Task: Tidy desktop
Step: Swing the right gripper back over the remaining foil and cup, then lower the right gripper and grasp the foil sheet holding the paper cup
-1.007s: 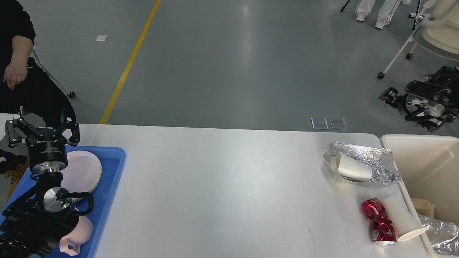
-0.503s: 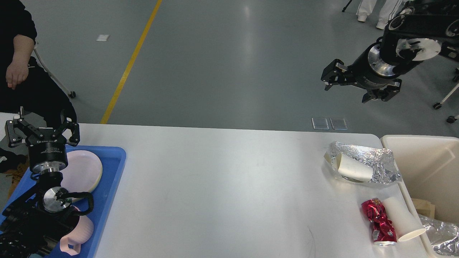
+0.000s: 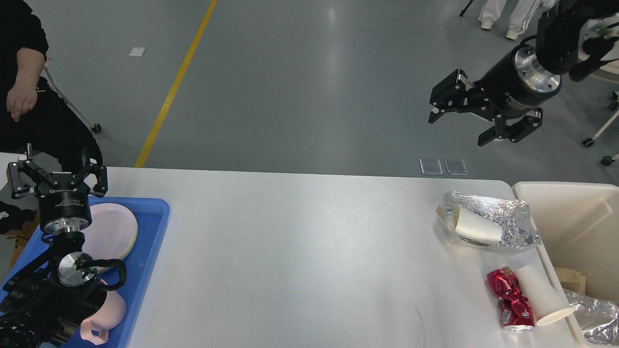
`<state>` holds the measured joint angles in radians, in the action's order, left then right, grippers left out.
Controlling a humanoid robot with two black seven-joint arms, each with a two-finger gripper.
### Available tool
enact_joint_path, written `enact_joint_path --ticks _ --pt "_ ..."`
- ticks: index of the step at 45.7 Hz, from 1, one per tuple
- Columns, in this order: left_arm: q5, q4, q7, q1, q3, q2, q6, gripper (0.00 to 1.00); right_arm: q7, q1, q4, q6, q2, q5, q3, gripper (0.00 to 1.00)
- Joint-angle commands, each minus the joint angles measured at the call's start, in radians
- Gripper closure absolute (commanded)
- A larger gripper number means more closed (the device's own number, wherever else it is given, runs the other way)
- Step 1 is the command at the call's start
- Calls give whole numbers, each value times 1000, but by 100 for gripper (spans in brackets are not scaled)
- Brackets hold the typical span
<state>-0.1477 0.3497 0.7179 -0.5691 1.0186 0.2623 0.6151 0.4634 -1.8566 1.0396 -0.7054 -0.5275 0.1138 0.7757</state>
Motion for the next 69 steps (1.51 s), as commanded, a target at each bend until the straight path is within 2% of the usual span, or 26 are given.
enact_joint_path --ticks 1,11,18,23,28,42,56,63,69 --pt "0 0 0 0 0 0 0 4 1 140 -76 3 6 -2 2 0" --pt "0 0 0 0 0 0 0 4 1 355 -265 17 27 -2 -3 0" --pt "-1 0 0 0 0 0 0 4 0 513 -432 107 84 6 -3 0" --pt "0 0 0 0 0 0 0 4 -2 563 -437 234 87 12 -3 0" --pt "0 0 0 0 0 0 0 4 -2 616 -440 310 103 13 -3 0" --pt "0 0 0 0 0 0 0 4 -3 674 -460 435 144 12 -3 0" --pt "0 0 0 0 0 0 0 4 -3 798 -613 524 233 13 -3 0" --pt "0 0 0 0 0 0 0 4 -3 840 -632 604 244 12 -3 0" --pt "0 0 0 0 0 0 0 4 -3 852 -635 633 244 12 -3 0"
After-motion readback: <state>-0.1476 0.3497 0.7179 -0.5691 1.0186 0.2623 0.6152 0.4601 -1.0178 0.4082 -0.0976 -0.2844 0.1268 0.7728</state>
